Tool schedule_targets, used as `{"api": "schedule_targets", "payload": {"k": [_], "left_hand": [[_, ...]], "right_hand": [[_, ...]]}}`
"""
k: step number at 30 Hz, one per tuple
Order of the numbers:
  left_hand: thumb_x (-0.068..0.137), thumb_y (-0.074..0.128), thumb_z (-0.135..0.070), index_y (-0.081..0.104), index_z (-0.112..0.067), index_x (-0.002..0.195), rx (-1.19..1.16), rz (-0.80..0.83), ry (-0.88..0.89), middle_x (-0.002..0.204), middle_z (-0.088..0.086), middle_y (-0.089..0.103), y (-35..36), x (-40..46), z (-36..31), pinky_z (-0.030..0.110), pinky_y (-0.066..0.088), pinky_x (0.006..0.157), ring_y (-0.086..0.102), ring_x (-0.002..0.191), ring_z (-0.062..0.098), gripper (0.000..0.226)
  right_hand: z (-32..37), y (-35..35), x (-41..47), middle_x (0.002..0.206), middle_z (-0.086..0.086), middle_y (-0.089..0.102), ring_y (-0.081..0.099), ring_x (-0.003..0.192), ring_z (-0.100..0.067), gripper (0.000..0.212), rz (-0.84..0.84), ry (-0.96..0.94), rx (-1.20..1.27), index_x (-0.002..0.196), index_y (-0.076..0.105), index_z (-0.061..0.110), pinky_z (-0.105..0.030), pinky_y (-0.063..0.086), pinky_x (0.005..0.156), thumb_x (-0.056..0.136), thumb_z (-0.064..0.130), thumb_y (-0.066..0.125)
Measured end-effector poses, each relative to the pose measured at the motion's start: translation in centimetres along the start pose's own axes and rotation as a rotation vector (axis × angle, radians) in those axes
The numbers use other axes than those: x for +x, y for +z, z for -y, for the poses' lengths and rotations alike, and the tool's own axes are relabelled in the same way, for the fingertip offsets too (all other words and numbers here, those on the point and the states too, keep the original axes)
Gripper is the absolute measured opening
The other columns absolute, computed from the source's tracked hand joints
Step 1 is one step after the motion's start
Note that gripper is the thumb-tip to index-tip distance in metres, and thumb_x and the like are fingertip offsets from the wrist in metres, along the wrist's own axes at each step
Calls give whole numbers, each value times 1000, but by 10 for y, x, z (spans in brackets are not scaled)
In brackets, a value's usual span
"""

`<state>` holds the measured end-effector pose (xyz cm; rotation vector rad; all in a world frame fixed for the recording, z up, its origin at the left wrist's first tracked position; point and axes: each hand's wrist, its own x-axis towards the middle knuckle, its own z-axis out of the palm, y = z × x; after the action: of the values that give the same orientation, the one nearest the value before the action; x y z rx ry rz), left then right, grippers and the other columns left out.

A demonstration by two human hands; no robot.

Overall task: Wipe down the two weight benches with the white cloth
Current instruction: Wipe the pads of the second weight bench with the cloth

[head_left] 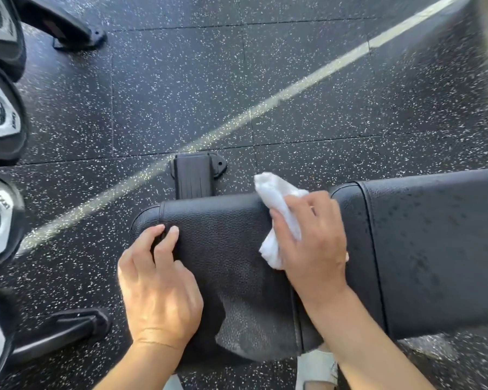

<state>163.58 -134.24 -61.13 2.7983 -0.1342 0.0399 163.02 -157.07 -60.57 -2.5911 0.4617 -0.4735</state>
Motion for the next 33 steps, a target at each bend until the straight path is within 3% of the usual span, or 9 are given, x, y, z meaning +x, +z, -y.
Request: {"api": "schedule_targets", "payload": {"k": [5,9,12,18,22,26,29,31,33], "left_hand": [[92,41,-13,60,3,138,-30,33,-17,144,25,51,-5,1,-2,63,40,111,48,125,52,52],[89,41,-13,59,8,138,-50,62,-27,144,29,50,-10,3,-10,65,39,110,49,126,56,56],[89,43,-11,60,8,137,-27,79,-30,144,29,51,-14,7,-16,63,40,112,50,128,54,54],[91,42,-13,61,9,136,-22,77,8,142,28,54,-17,9,-15,62,40,114,53,130,51,54],[94,43,-12,58,4,140,-26,39,24,145,25,51,-15,5,-12,59,38,115,49,129,49,51],[96,47,-7,54,-2,143,-32,26,17,149,21,47,-11,1,-7,58,35,114,44,129,46,48],[98,46,-9,53,-5,145,-1,31,24,150,19,47,-9,2,-3,54,34,114,45,129,45,48],[98,42,-15,53,-6,145,10,34,26,151,18,46,-8,2,-3,52,32,116,44,131,43,50],[97,41,-15,53,-6,145,7,35,18,151,18,46,-8,2,-3,52,31,117,43,131,42,50]], "right_hand": [[58,1,-73,86,-2,59,46,68,-23,12,142,-141,-89,96,76,18,-36,39,61,88,28,76],[74,4,-110,72,0,61,47,57,-21,12,125,-185,-52,84,80,20,-32,41,56,74,23,86],[69,-1,-99,78,0,62,50,62,-21,8,142,-217,-53,88,79,20,-36,43,54,82,25,80],[50,18,2,93,-8,59,53,81,-28,20,-27,13,-90,92,67,13,-40,44,70,93,32,69],[55,27,26,97,-7,59,52,83,-28,21,-5,5,-151,95,67,13,-39,43,72,95,34,66],[62,3,-65,91,-7,61,51,75,-29,14,57,-82,-112,97,73,14,-43,44,64,92,26,69],[60,-19,-143,87,-3,64,55,67,-25,12,169,-244,-115,97,78,18,-37,51,61,90,21,69],[51,-27,-158,81,0,64,55,62,-22,13,185,-324,-112,92,79,20,-34,52,59,93,21,67],[43,-28,-142,83,-1,62,52,63,-21,15,225,-392,-135,103,79,20,-33,48,58,93,24,69]]}}
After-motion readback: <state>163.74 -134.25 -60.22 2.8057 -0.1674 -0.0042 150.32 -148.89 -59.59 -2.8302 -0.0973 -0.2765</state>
